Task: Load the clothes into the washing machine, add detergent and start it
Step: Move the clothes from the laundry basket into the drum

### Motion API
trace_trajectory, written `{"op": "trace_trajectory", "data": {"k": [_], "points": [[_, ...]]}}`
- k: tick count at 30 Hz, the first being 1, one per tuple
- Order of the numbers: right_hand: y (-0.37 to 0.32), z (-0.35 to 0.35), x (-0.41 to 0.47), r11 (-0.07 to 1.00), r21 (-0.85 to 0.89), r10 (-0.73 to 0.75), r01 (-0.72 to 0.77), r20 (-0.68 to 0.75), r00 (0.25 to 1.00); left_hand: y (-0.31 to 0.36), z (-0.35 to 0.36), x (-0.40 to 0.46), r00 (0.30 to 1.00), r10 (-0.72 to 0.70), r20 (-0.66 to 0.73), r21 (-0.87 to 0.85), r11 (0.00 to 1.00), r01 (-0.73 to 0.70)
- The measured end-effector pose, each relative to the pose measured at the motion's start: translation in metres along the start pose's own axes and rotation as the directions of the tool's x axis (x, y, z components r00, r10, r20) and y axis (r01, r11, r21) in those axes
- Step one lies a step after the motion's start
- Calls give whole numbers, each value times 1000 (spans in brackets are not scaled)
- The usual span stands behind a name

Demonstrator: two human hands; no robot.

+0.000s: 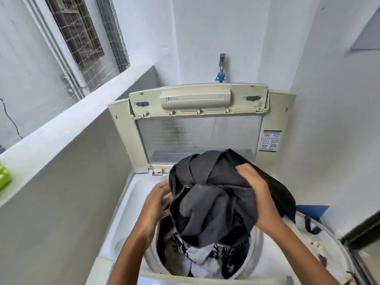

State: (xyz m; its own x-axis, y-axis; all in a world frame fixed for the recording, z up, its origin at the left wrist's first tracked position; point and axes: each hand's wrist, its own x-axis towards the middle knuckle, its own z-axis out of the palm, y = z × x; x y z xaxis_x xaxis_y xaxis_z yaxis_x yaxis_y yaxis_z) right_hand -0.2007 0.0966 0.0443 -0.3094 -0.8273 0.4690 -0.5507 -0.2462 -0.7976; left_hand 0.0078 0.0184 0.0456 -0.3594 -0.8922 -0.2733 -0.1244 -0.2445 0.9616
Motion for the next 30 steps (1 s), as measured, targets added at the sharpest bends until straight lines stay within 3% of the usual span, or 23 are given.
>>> {"op": "trace_trajectory", "data": {"k": [5,12,14,16,20,25,27,30], "points": [[-23,30,19,977,-142,-155,157,25,988,12,-21,4,995,96,-32,-122,988,-100],[-45,63,36,685,-475,-557,553,149,817,13,-55,21,943,182,-277,-134,965,-226],[-49,70,37,606,-503,-615,616,194,764,13,-62,18,942,159,-296,-210,951,-227],[-48,78,37,572,-493,-647,655,219,730,13,-66,13,970,90,-225,-331,929,-163],[-34,91,33,611,-458,-627,645,217,748,4,-67,2,1000,12,-26,-356,934,-20],[-7,101,22,673,-479,-452,564,337,826,-20,-61,5,999,5,43,-349,937,10],[6,104,17,716,-483,-319,505,417,851,-25,-51,10,1000,8,-14,-312,950,-12],[25,105,11,777,-461,-128,428,550,826,-35,-41,21,977,51,-207,-225,969,-98]]}}
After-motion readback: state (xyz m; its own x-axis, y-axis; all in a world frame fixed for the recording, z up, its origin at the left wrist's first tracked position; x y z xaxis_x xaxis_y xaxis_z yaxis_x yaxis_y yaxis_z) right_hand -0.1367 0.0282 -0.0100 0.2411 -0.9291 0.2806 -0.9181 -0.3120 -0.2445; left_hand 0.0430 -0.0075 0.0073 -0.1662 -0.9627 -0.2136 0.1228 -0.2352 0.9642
